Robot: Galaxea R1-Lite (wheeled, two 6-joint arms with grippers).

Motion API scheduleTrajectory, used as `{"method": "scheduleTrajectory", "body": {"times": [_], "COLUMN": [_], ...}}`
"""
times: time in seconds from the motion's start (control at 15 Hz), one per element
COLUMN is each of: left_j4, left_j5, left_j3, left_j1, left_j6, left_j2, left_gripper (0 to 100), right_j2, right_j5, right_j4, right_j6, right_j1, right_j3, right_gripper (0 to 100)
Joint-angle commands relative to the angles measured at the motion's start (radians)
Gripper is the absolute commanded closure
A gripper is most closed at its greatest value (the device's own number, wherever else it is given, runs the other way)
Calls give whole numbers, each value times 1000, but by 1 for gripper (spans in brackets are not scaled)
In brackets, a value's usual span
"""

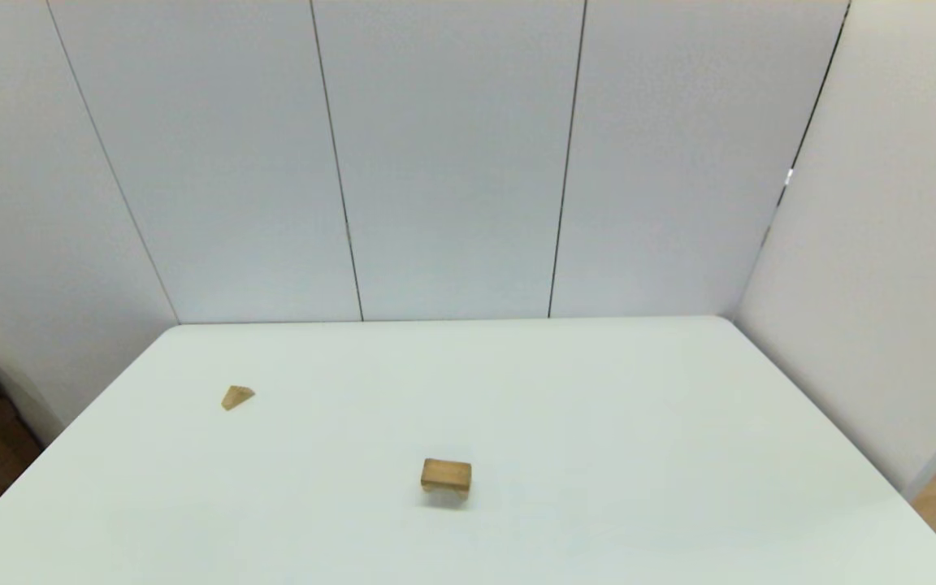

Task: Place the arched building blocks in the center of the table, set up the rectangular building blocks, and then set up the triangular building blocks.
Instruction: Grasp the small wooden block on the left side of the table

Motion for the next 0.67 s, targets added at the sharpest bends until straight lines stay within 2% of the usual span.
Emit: {"method": "scheduleTrajectory", "body": {"times": [0.07, 0.13, 0.67], "left_j4": [0, 0, 0], "left_j5": [0, 0, 0], "left_j3": [0, 0, 0], "left_j1": [0, 0, 0], "left_j6": [-1, -1, -1], "left_j2": [0, 0, 2], "left_gripper": [0, 0, 0], "right_j2": [-41, -41, -41], "right_j5": [-21, -19, -19], "right_j4": [61, 95, 101], "right_j6": [-4, 1, 27], "right_j1": [0, 0, 2], "right_j3": [0, 0, 0], "right_gripper": [0, 0, 0]}}
